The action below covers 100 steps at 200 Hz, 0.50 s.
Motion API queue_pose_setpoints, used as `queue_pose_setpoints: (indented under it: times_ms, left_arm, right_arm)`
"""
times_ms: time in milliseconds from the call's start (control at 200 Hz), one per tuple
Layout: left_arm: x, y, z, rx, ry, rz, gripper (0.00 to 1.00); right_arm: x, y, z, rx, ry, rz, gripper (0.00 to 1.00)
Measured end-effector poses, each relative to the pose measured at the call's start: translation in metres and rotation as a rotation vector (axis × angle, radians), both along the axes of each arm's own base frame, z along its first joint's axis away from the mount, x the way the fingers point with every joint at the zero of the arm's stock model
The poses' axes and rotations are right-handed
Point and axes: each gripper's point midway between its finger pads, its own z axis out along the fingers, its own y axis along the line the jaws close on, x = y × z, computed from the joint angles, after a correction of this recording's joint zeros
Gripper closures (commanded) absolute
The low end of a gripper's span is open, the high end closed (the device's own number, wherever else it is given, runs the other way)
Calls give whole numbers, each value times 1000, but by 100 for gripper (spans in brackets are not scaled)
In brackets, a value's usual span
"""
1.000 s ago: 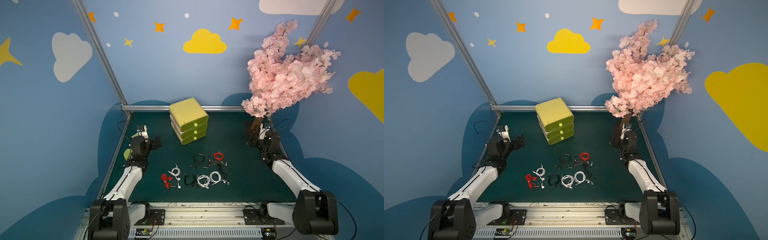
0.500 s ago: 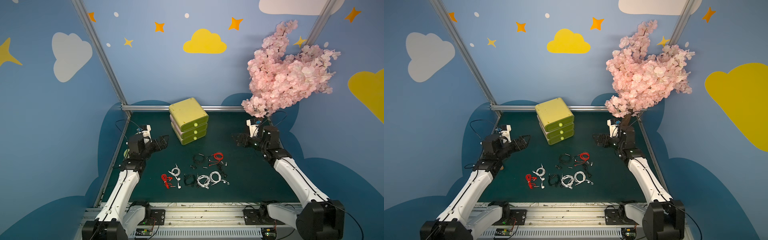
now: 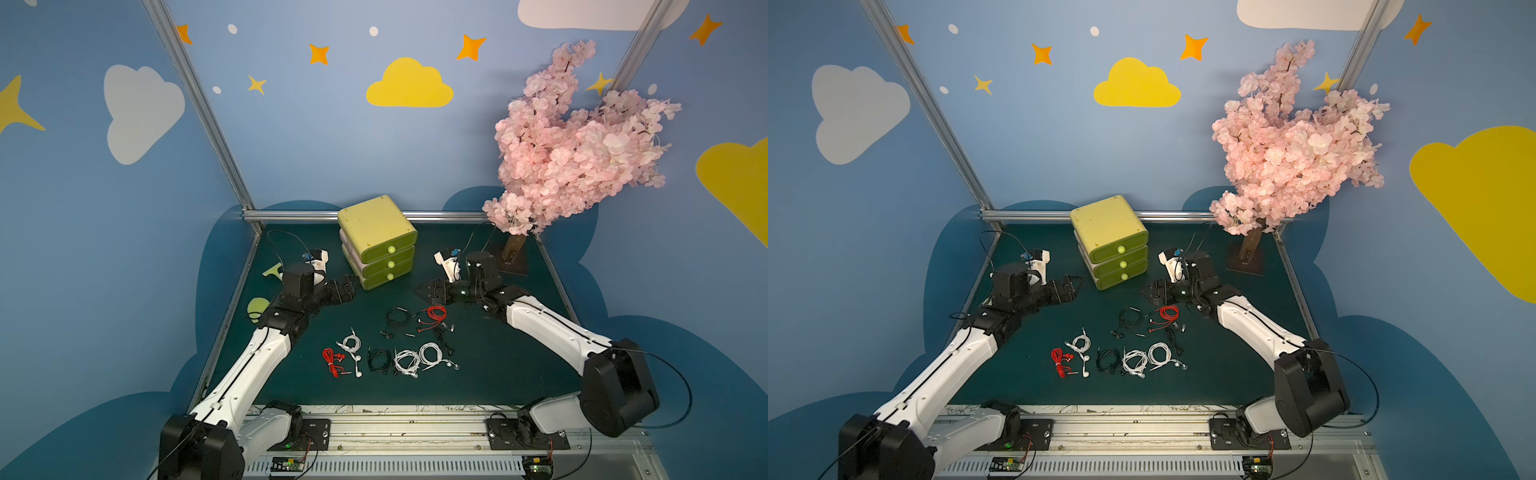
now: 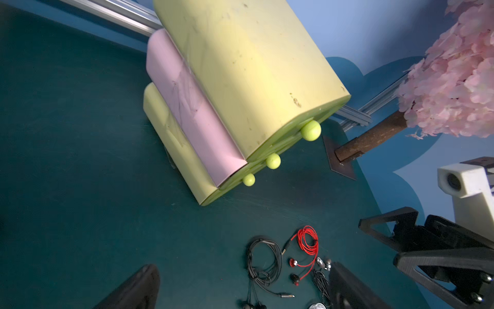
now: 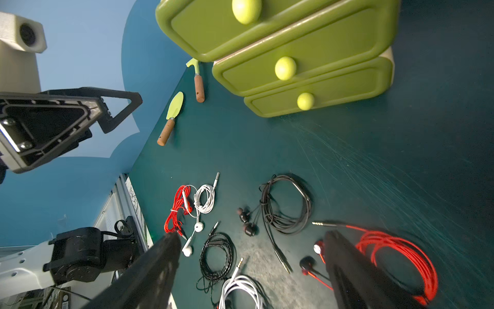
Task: Place the wired earphones into the drawer by color
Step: Open the drawer in the storage box.
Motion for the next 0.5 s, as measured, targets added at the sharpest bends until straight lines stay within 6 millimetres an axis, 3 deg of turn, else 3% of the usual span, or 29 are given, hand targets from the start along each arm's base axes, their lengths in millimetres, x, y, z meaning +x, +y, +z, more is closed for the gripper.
queue_pose_setpoints:
  times_ms: [180,360,501]
  left_arm:
    - [18,3,2,40,-2,25,0]
    - [40,3,12,43,1,50,0]
    - [54,5,23,36,-3,74,0]
  right_arm:
    - [16,32,15,12,-19,11,18]
    - [45,58,32,29,-28,-36,28]
    - [65,71,34,13,-23,-79,33]
